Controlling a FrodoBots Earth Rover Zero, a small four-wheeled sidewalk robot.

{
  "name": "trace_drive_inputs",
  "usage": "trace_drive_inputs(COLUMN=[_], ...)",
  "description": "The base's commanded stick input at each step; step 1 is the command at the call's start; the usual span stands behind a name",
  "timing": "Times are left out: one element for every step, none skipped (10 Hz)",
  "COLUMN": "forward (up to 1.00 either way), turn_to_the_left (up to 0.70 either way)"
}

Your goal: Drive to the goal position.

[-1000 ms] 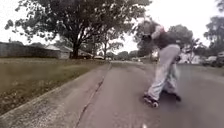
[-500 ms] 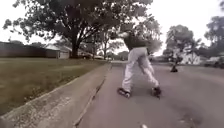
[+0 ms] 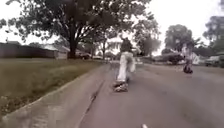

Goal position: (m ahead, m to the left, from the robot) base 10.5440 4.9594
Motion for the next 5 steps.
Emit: trace_drive_inputs(forward=[0.7, 0.7, 0.7, 0.7, 0.7], turn_to_the_left=[0.0, 0.0, 0.0, 0.0, 0.0])
